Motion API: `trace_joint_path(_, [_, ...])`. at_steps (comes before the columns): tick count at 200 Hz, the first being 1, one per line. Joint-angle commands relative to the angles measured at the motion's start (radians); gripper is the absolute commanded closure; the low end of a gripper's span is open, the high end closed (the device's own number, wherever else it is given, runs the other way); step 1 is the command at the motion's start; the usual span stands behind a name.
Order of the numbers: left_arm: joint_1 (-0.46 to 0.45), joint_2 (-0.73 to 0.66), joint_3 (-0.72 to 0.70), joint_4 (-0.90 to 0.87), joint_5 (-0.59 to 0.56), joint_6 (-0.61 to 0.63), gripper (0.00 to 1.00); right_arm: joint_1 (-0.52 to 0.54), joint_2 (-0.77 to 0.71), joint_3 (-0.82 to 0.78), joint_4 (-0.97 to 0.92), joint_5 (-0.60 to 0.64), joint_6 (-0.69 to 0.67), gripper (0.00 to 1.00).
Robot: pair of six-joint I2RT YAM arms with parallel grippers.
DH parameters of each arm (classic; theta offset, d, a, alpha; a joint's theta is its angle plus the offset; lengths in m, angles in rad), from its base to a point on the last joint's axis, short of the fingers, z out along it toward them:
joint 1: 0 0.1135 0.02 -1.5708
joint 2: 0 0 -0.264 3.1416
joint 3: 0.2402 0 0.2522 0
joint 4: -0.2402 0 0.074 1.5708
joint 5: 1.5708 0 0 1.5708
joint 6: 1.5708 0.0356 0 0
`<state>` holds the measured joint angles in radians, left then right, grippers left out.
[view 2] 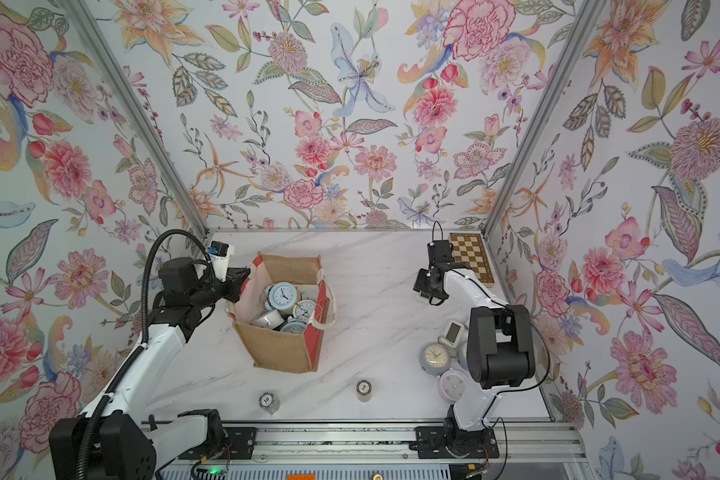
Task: Put the alarm clock into the canvas bag
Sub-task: Pick up the alarm from the center of the board, then place the alarm at the canvas bag.
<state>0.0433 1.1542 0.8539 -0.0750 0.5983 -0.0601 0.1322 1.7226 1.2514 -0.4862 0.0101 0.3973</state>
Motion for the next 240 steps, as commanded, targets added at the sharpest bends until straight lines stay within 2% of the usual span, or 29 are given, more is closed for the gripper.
trace_joint_path(1, [-0.006,0.010,0.011,0.015,0.020,-0.007,1.00,0.038,-0.067,0.053,-0.022,-0.034,0.012,0.51])
trace_joint_path(65, [-0.007,0.003,0.008,0.018,0.027,-0.009,1.00,0.202,-0.133,0.185,-0.022,-0.163,0.121,0.52])
trace_joint_path(133, [-0.006,-0.013,-0.006,0.053,0.067,-0.027,1.00,0.426,-0.146,0.341,0.026,-0.200,0.170,0.54])
trace_joint_path(162, [-0.006,-0.023,-0.015,0.075,0.093,-0.039,1.00,0.522,-0.115,0.405,0.043,-0.218,0.148,0.55])
trace_joint_path(194, [-0.007,-0.025,-0.018,0.081,0.106,-0.044,1.00,0.633,-0.065,0.469,0.045,-0.245,0.055,0.58])
trace_joint_path(212, [-0.006,-0.025,-0.021,0.090,0.111,-0.049,1.00,0.677,-0.011,0.513,0.021,-0.256,0.030,0.62])
trace_joint_path(240, [-0.007,-0.025,-0.022,0.095,0.120,-0.052,1.00,0.738,0.083,0.579,-0.007,-0.309,-0.002,0.63])
